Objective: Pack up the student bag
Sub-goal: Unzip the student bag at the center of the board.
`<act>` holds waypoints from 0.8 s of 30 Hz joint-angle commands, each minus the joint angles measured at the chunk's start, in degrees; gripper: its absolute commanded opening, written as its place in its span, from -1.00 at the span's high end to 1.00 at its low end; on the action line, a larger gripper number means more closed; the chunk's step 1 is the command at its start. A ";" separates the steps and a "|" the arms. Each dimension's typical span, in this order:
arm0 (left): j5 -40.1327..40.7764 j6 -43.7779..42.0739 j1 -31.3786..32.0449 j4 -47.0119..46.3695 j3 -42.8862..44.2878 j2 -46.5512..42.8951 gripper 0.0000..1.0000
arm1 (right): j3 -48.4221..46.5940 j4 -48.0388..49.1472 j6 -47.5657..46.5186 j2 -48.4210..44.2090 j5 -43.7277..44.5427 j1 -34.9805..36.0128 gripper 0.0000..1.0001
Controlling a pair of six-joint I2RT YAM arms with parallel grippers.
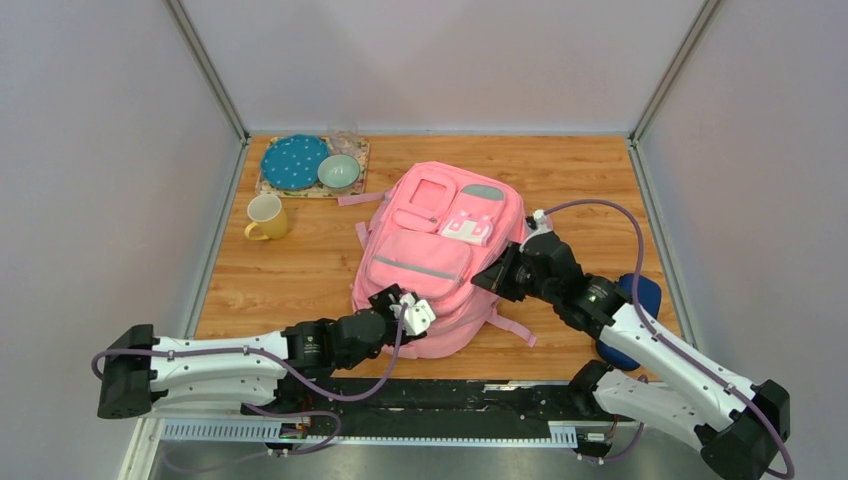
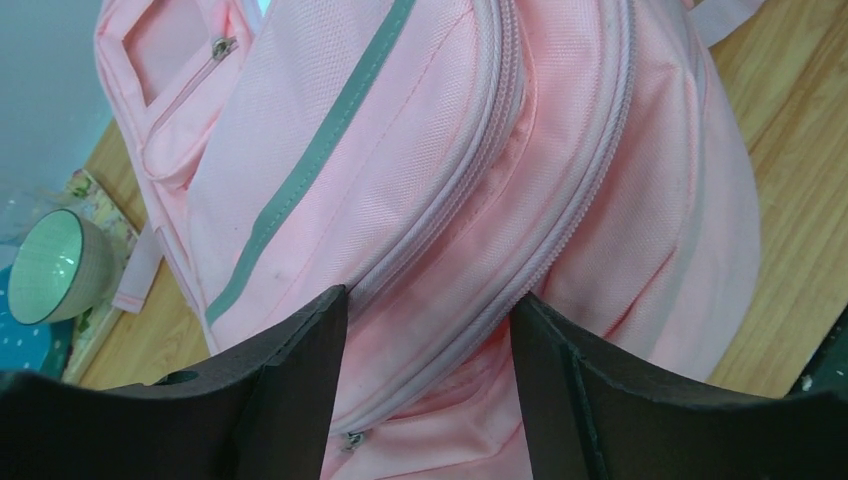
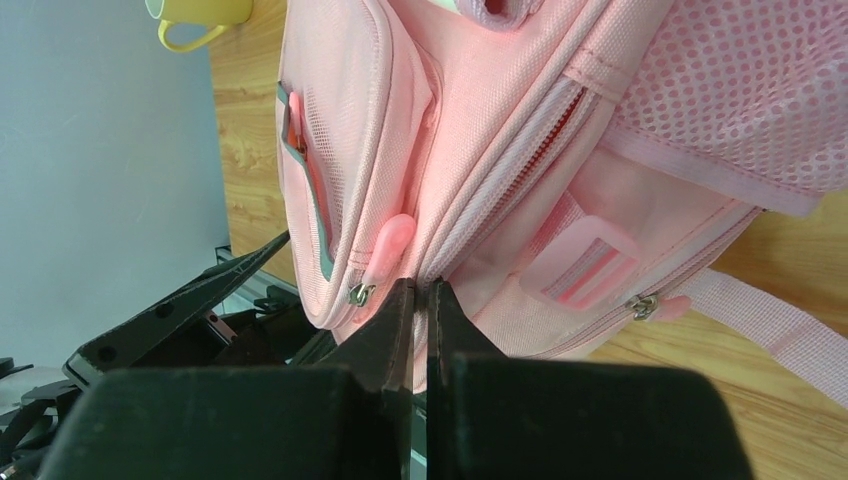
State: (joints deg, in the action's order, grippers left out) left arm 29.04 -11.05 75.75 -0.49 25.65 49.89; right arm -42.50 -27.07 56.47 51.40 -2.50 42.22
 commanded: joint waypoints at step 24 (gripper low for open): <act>1.12 3.92 -0.42 -5.67 5.81 5.30 1.00 | -5.58 -33.83 1.98 -13.43 35.90 -15.11 -0.84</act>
State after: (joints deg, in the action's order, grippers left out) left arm 32.10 -13.76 75.81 -6.11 26.89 54.52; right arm -49.06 -48.86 55.75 38.96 22.22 36.45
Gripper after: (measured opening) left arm 0.028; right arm 0.911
